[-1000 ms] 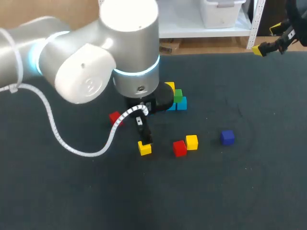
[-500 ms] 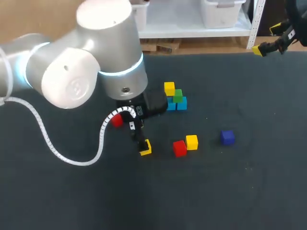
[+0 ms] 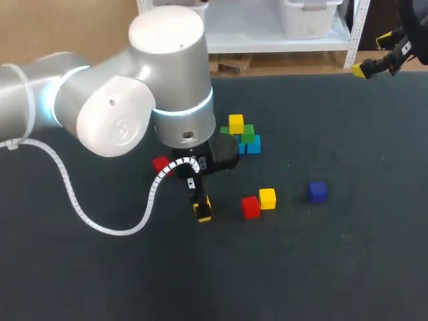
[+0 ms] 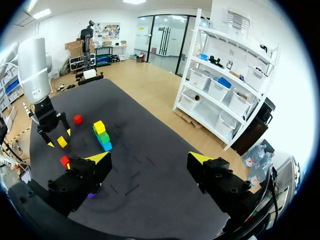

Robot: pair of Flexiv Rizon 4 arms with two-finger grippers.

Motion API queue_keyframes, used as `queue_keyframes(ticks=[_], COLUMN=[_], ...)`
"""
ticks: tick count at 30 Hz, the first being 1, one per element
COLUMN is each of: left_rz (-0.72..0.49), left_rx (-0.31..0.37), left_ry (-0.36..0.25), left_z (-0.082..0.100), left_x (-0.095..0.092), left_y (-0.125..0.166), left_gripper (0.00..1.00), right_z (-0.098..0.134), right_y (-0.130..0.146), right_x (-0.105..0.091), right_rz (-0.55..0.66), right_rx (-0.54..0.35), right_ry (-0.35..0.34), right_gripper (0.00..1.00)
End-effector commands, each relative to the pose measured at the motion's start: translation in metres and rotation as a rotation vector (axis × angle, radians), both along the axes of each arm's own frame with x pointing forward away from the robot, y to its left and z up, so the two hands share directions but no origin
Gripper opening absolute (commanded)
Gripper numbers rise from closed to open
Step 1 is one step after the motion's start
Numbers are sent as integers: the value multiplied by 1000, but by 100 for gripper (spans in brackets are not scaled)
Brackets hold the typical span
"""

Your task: Place the blue cubes, place green cubes on the blue cubes, place the yellow cubes on the green cubes, then place the red cubes on the yellow cubes, and place purple cube on the red cubes.

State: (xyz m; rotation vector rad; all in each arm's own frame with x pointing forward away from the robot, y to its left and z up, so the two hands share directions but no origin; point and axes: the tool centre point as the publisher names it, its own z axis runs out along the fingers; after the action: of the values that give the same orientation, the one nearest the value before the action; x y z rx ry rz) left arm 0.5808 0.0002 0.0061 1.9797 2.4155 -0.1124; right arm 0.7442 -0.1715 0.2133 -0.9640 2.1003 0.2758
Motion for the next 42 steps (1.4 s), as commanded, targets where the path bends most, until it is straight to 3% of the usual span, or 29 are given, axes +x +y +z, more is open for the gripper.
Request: queue_keyframes(ticks=[1, 3, 6, 7, 13, 26, 32, 42], left_rz=[6, 16, 27, 30, 35, 10, 18, 39], left_rx=[11, 13, 13, 12, -7, 3, 7, 5], left_ry=[19, 28, 27, 26, 6, -157, -198, -240], left_z=[-9, -10, -10, -9, 0, 43, 53, 60], left_x=[7, 8, 9, 10, 19, 93, 122, 152], left_y=[2, 3, 6, 7, 10, 32, 21, -5], left_gripper=[87, 64, 4, 0, 0, 0, 0, 0], right_z=[0, 0, 0, 0, 0, 0, 0, 0], right_y=[1, 1, 1, 1, 1, 1, 1, 1], right_x=[-1, -1, -1, -1, -1, -1, -1, -1], right_rz=[-4, -4, -4, -4, -4, -4, -4, -4], right_rx=[-2, -2, -2, -2, -2, -2, -2, -2], right_ry=[-2, -2, -2, -2, -2, -2, -2, -2], right_gripper=[100, 100, 100, 100, 100, 100, 100, 100])
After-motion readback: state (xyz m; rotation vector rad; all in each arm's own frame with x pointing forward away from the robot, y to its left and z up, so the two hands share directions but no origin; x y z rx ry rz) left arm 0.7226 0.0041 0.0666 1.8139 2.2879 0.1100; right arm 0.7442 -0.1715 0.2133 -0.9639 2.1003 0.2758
